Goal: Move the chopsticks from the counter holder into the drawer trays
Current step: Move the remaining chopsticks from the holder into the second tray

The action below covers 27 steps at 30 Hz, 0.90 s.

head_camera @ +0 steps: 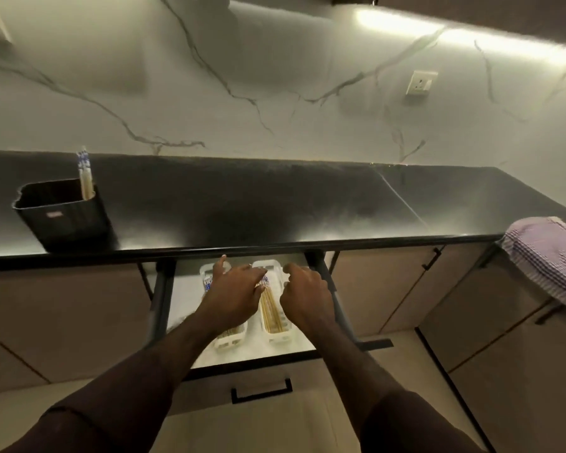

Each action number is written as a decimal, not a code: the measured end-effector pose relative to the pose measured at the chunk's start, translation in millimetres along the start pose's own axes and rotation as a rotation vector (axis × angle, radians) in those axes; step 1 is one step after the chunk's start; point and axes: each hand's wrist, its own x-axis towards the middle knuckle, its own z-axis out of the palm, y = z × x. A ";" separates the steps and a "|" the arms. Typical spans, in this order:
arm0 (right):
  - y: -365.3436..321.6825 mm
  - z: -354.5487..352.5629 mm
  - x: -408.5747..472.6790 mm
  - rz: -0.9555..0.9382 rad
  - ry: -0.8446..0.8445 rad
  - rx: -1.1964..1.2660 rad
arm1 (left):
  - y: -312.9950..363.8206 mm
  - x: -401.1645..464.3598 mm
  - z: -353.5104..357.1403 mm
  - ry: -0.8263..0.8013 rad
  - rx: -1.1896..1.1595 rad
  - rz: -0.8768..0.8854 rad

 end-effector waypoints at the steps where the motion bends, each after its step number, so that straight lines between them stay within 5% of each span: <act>1: -9.0 -4.1 -1.0 -0.018 0.016 0.001 | -4.5 -4.7 -10.6 0.018 0.015 -0.006; 27: -335.9 56.7 0.9 -0.317 0.110 0.087 | -279.6 -120.4 -201.7 0.373 0.028 -0.076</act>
